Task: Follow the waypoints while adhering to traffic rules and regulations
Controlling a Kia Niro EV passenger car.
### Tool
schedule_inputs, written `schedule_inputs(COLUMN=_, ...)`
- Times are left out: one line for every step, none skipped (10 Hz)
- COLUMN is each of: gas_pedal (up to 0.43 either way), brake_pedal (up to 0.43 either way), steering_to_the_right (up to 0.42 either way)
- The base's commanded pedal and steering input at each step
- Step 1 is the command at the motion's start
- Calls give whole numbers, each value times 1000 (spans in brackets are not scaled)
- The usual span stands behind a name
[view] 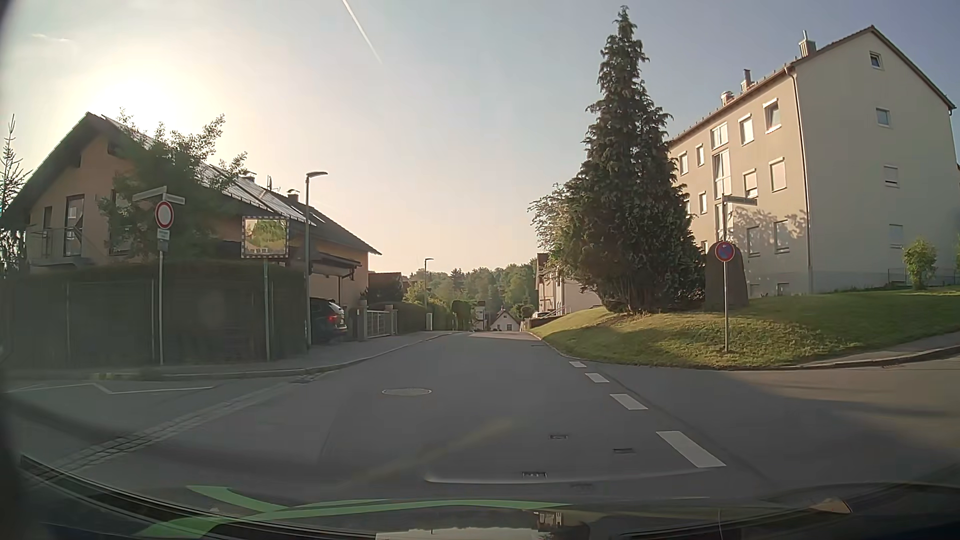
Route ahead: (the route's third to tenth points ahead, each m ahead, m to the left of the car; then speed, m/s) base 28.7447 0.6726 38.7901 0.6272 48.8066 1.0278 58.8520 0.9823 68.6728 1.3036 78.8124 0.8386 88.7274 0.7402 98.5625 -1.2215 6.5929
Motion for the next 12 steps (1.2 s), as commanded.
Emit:
schedule_inputs(gas_pedal=59, brake_pedal=0, steering_to_the_right=-5)
schedule_inputs(gas_pedal=59, brake_pedal=0, steering_to_the_right=-5)
schedule_inputs(gas_pedal=59, brake_pedal=0, steering_to_the_right=-5)
schedule_inputs(gas_pedal=59, brake_pedal=0, steering_to_the_right=-5)
schedule_inputs(gas_pedal=59, brake_pedal=0, steering_to_the_right=-6)
schedule_inputs(gas_pedal=59, brake_pedal=0, steering_to_the_right=-9)
schedule_inputs(gas_pedal=59, brake_pedal=0, steering_to_the_right=-11)
schedule_inputs(gas_pedal=59, brake_pedal=0, steering_to_the_right=-12)
schedule_inputs(gas_pedal=59, brake_pedal=0, steering_to_the_right=-12)
schedule_inputs(gas_pedal=59, brake_pedal=0, steering_to_the_right=-12)
schedule_inputs(gas_pedal=59, brake_pedal=0, steering_to_the_right=-10)
schedule_inputs(gas_pedal=59, brake_pedal=0, steering_to_the_right=-6)
